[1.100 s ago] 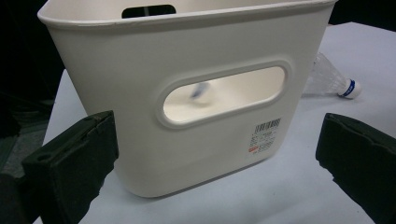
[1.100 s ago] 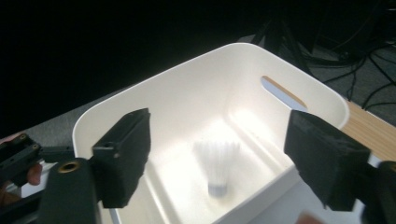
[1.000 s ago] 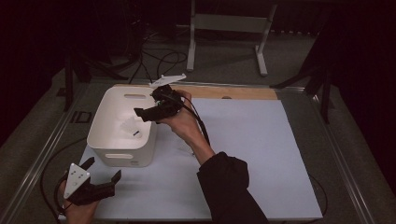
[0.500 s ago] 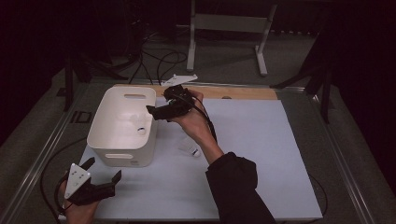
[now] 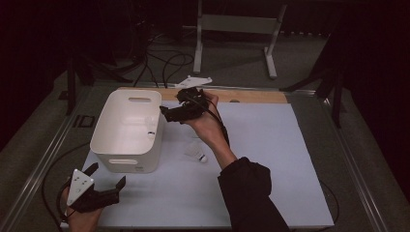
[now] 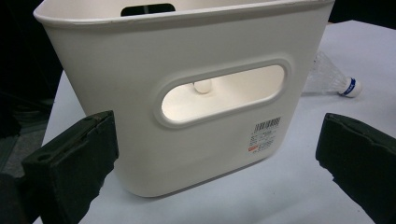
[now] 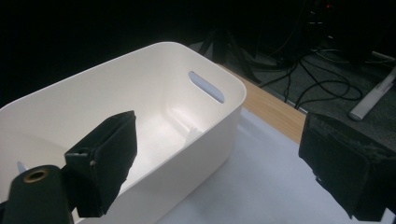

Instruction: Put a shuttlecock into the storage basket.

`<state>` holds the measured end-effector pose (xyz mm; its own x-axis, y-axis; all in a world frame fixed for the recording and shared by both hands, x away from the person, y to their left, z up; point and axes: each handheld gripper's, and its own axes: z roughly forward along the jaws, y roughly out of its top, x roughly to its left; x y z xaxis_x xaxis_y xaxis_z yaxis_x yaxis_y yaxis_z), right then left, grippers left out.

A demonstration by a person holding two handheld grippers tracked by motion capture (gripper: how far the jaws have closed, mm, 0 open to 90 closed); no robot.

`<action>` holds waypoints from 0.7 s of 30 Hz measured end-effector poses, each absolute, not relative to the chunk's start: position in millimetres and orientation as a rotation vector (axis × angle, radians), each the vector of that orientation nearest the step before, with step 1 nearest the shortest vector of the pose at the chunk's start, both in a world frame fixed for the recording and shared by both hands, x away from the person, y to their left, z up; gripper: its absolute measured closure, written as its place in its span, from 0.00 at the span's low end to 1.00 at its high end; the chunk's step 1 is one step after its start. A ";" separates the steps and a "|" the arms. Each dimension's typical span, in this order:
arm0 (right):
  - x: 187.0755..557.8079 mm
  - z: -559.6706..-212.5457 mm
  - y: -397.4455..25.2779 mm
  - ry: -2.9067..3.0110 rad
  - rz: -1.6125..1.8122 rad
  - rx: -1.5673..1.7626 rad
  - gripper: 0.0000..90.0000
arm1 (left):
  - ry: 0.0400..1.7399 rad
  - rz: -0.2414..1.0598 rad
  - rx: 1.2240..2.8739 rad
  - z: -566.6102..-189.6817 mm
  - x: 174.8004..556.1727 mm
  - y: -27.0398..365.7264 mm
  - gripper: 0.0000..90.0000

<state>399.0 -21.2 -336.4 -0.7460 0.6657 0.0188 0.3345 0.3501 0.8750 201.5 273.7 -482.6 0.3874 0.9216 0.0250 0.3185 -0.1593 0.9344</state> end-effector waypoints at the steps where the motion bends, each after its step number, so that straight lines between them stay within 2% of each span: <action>1: 399.4 -336.6 -22.5 2.272 1.353 0.879 0.12 | 1.103 0.792 1.692 -482.5 201.5 273.6 0.00; 21: 403.8 -343.8 -40.0 2.245 1.339 0.922 0.12 | 1.105 0.796 1.691 -482.5 201.6 275.0 0.00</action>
